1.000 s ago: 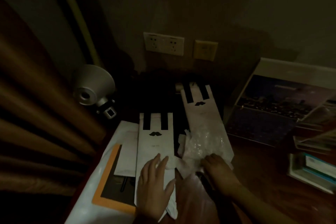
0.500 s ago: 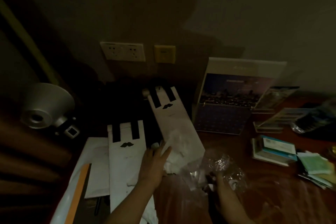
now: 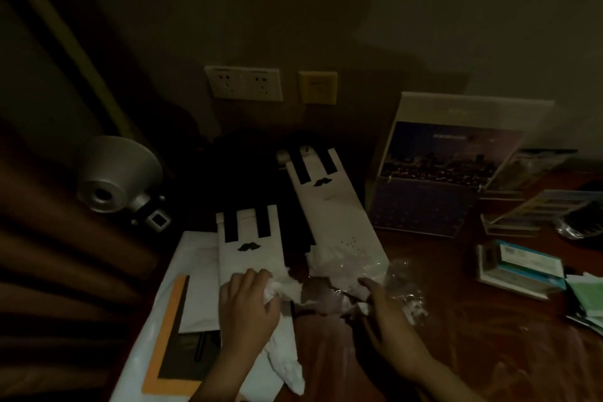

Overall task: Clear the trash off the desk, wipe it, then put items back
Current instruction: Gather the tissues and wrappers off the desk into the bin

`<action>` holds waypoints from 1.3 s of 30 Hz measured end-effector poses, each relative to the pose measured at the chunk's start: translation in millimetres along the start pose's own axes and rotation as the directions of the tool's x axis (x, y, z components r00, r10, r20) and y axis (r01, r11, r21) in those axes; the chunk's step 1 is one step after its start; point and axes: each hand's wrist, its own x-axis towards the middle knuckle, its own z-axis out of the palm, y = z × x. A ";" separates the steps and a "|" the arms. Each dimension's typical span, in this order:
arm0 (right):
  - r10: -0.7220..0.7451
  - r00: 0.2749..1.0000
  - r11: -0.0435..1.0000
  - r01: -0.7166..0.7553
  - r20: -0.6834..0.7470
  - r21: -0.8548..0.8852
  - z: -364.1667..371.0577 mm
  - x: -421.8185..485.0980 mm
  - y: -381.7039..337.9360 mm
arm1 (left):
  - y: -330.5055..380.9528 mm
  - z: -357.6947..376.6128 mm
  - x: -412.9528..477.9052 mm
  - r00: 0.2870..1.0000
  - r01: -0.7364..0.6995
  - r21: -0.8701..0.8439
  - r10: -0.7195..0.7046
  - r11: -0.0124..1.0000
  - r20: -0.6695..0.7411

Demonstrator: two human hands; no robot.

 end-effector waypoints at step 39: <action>0.113 0.993 0.863 -0.076 0.044 -0.499 9.2 -37.2 12.4 | -35.5 1.9 -53.2 0.884 0.417 0.097 -0.428 0.904 0.190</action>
